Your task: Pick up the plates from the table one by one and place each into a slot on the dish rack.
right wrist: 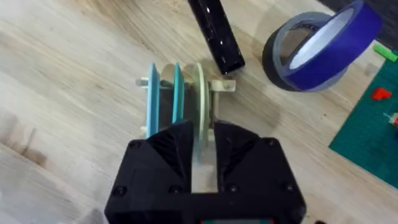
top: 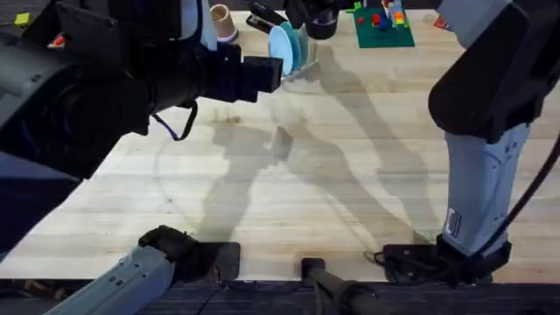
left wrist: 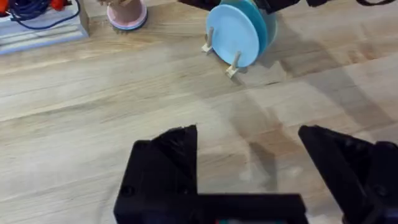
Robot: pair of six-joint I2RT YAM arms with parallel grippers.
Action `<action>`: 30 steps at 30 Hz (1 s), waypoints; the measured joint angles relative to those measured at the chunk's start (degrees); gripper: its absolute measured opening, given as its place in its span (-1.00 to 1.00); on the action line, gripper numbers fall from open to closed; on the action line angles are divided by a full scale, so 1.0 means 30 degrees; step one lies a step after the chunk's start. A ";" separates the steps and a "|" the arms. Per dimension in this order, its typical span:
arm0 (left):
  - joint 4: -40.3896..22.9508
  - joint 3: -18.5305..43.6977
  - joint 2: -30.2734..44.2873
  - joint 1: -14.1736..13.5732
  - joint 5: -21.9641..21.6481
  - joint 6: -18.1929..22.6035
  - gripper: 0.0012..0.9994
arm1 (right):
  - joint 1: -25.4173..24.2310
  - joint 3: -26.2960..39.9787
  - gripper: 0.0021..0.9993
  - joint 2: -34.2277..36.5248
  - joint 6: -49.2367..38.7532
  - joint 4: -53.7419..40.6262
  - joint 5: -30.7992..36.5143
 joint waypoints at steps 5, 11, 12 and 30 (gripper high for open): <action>0.0000 0.0000 0.0000 0.0000 -0.0015 -0.0007 0.99 | 0.0007 0.0000 -0.54 -0.0175 0.0000 -0.0737 0.0003; 0.0000 0.0000 0.0000 0.0000 -0.0022 -0.0002 0.99 | 0.0007 0.0000 -0.07 -0.1574 -0.0018 -0.1885 0.0073; 0.0000 0.0000 0.0007 0.0000 -0.0022 0.0000 0.99 | 0.0007 0.0000 0.10 -0.1927 -0.0023 -0.2115 0.0187; 0.0000 0.0000 0.0000 0.0000 -0.0022 -0.0002 0.99 | -0.0022 0.0036 0.99 -0.5775 -0.0277 -0.7252 0.1657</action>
